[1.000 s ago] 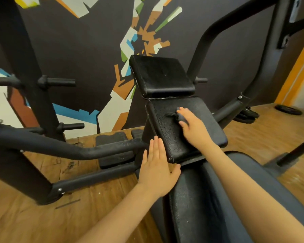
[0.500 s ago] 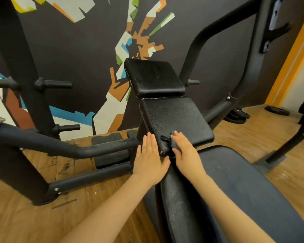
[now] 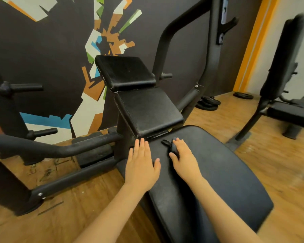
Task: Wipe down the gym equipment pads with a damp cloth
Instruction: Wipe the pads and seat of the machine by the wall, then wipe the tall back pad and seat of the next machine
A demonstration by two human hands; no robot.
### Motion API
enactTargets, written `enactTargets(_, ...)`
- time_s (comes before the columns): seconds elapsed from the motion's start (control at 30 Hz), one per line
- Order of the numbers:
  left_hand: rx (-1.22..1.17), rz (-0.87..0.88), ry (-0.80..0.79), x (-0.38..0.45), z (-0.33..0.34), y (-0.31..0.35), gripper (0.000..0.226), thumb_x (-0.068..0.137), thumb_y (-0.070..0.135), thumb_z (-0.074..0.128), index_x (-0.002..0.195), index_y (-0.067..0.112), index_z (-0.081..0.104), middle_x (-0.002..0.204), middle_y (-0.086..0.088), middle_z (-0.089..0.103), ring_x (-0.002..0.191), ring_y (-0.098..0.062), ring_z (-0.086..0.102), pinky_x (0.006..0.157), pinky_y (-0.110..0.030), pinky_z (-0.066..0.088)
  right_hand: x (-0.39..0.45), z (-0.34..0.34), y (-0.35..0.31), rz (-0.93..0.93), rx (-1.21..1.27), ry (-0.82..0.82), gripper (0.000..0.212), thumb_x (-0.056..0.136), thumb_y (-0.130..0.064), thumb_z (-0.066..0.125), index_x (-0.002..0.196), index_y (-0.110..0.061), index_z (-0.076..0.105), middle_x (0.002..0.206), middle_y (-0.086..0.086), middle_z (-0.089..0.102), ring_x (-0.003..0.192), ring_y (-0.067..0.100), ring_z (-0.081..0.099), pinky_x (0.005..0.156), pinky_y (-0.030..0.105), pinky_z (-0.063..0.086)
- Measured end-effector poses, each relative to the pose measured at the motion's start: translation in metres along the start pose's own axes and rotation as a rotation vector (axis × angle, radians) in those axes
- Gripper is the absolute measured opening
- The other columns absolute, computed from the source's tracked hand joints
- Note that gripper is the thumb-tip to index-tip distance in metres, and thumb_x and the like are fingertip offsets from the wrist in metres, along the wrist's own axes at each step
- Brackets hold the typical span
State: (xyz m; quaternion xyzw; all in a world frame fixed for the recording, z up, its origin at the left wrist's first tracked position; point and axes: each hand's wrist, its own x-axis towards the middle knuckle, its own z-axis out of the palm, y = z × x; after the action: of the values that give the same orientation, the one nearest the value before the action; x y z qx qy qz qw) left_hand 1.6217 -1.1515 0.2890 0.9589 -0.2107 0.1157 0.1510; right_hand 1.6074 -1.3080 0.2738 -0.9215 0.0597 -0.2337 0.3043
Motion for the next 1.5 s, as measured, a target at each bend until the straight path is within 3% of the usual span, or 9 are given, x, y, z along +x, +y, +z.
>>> enactTargets(0.17,-0.002,-0.009,-0.009,0.006,-0.001,0.000,0.067,0.101,0.041,0.028,0.153,0.007,0.002,0.161,-0.009,-0.001,0.148,-0.023,-0.006,0.119,-0.037,0.001,-0.051,-0.002,0.001,-0.026,-0.014,-0.046,0.050,0.097,-0.023,0.047,0.144,-0.021,0.031,0.152,-0.008,0.025,0.141,0.005,0.013,0.108,0.013,0.010)
enactTargets(0.4,-0.007,0.029,0.032,0.005,0.001,-0.003,0.068,0.100,0.037,0.034,0.152,0.003,0.007,0.160,-0.011,0.005,0.148,-0.025,-0.001,0.120,-0.040,0.006,-0.061,-0.002,-0.018,0.262,0.039,0.061,0.054,0.098,-0.022,0.044,0.147,-0.013,0.023,0.156,0.001,0.016,0.144,0.014,0.006,0.114,0.026,0.013)
enactTargets(0.83,0.033,0.027,0.055,0.007,0.006,-0.001,0.071,0.098,0.040,0.036,0.152,0.004,0.006,0.160,-0.012,0.005,0.148,-0.026,0.000,0.118,-0.041,0.007,-0.087,0.002,-0.015,0.309,0.055,0.085,0.059,0.096,-0.028,0.047,0.148,-0.017,0.020,0.156,-0.004,0.011,0.144,0.010,0.004,0.113,0.023,0.012)
enactTargets(0.97,0.111,0.018,-0.112,-0.027,-0.006,0.010,0.072,0.097,0.039,0.042,0.151,0.003,0.013,0.159,-0.014,0.009,0.147,-0.028,0.007,0.117,-0.043,0.013,-0.116,-0.004,-0.028,0.388,0.041,-0.009,0.052,0.099,-0.020,0.042,0.147,-0.017,0.023,0.156,-0.004,0.011,0.144,0.011,0.003,0.113,0.021,0.007)
enactTargets(1.07,0.168,0.132,-0.246,-0.077,-0.018,0.019,0.076,0.076,0.040,0.071,0.135,-0.004,0.050,0.145,-0.019,0.042,0.132,-0.033,0.044,0.104,-0.050,0.039,-0.146,-0.023,-0.044,0.399,-0.051,-0.226,0.051,0.100,-0.015,0.035,0.148,-0.017,0.018,0.157,-0.003,0.008,0.144,0.013,0.000,0.115,0.024,0.004)
enactTargets(1.2,0.220,0.212,-0.402,-0.127,-0.070,0.041,0.068,0.088,0.040,0.049,0.140,-0.003,0.042,0.150,-0.018,0.033,0.138,-0.032,0.036,0.111,-0.043,0.023,-0.168,-0.083,-0.080,0.352,-0.284,-0.451,0.057,0.097,-0.014,0.037,0.149,-0.013,0.013,0.157,0.004,0.007,0.145,0.021,0.001,0.116,0.036,0.002)
enactTargets(1.33,0.287,0.330,-0.466,-0.150,-0.127,0.065,0.066,0.072,0.044,0.055,0.110,-0.009,0.067,0.121,-0.023,0.062,0.109,-0.037,0.062,0.095,-0.047,0.035,-0.185,-0.164,-0.133,0.337,-0.380,-0.410,0.061,0.096,-0.012,0.037,0.149,-0.013,0.006,0.158,0.005,0.000,0.145,0.022,-0.004,0.116,0.038,-0.001)
enactTargets(1.4,0.284,0.418,-0.396,-0.161,-0.166,0.090,0.073,0.072,0.045,0.070,0.120,-0.009,0.061,0.129,-0.025,0.056,0.119,-0.038,0.056,0.100,-0.050,0.042,-0.201,-0.202,-0.155,0.345,-0.421,-0.386,0.060,0.096,-0.012,0.035,0.149,-0.013,0.005,0.157,0.006,-0.001,0.144,0.023,-0.007,0.116,0.039,-0.004)
enactTargets(1.5,0.254,0.473,-0.576,-0.193,-0.228,0.133,0.078,0.097,0.048,0.040,0.151,0.000,0.010,0.159,-0.018,0.004,0.147,-0.030,0.003,0.118,-0.043,0.008,-0.242,-0.245,-0.185,0.391,-0.466,-0.376,0.055,0.099,-0.017,0.030,0.149,-0.013,0.007,0.157,0.006,0.002,0.144,0.024,-0.006,0.115,0.040,-0.003)
